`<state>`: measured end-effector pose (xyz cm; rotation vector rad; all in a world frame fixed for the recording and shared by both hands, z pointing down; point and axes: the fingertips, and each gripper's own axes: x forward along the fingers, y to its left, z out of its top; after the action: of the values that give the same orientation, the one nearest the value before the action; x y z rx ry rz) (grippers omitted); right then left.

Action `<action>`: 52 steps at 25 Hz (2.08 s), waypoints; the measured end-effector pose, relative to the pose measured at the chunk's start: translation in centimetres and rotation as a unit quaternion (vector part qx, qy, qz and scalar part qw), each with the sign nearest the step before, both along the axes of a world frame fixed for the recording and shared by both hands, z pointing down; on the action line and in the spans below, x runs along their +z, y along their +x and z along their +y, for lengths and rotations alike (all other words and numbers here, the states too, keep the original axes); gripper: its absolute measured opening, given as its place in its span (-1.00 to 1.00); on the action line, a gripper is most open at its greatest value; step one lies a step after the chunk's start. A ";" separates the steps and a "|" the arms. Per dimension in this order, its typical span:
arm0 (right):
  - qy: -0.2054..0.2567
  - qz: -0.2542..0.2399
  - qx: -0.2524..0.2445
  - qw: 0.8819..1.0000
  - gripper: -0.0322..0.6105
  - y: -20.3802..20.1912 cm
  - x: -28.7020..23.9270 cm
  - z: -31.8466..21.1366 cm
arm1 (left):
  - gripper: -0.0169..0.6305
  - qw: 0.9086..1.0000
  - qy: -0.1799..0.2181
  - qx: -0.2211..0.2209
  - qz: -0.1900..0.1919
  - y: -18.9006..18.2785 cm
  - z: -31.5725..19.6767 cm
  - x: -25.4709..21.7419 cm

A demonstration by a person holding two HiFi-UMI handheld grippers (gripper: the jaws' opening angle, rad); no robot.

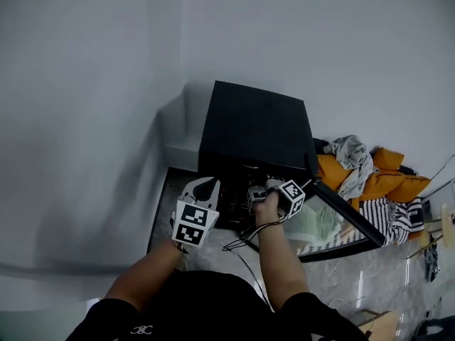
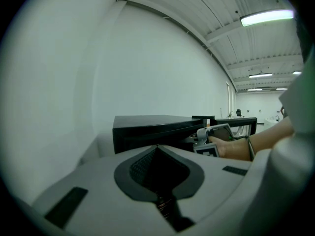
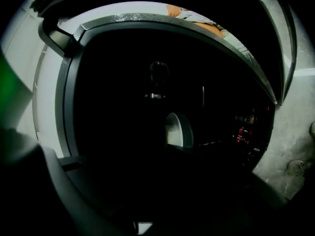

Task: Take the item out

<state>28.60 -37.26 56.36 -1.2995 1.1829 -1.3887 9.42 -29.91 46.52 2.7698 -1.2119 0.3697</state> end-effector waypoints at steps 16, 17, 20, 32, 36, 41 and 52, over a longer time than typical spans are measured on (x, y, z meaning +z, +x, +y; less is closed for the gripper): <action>-0.082 -0.018 0.001 0.996 -0.50 0.4 3.8 -2.0 | -0.95 1.000 -0.004 -0.006 -0.004 -1.1 -1.3 1.0; -0.082 -0.022 0.001 0.996 -0.50 0.3 3.8 -2.1 | -0.95 1.000 -0.005 -0.008 -0.004 -1.2 -1.3 1.1; -0.084 -0.037 0.001 0.996 -0.50 0.2 3.7 -2.5 | -0.95 1.000 -0.007 -0.011 -0.006 -1.4 -1.3 1.2; -0.164 -0.025 0.015 0.986 -0.82 0.5 5.7 -2.0 | -0.95 1.000 -0.012 -0.010 -0.005 -1.2 -0.9 1.4; -0.168 -0.019 0.008 0.986 -0.85 0.5 5.6 -2.1 | -0.95 1.000 -0.015 -0.011 -0.003 -1.5 -0.8 1.6; -0.147 0.174 -0.069 0.971 -0.85 -0.1 4.9 -0.7 | -0.95 1.000 -0.014 -0.011 -0.002 -1.6 -0.6 1.6; -0.033 0.836 -0.248 0.488 -0.85 -3.8 1.4 -0.7 | -0.95 1.000 -0.015 -0.006 -0.008 -1.5 -0.3 1.8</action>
<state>24.80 -37.94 57.73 -2.5215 2.8872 0.1647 7.90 -30.21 48.36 2.7385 -1.2145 0.4052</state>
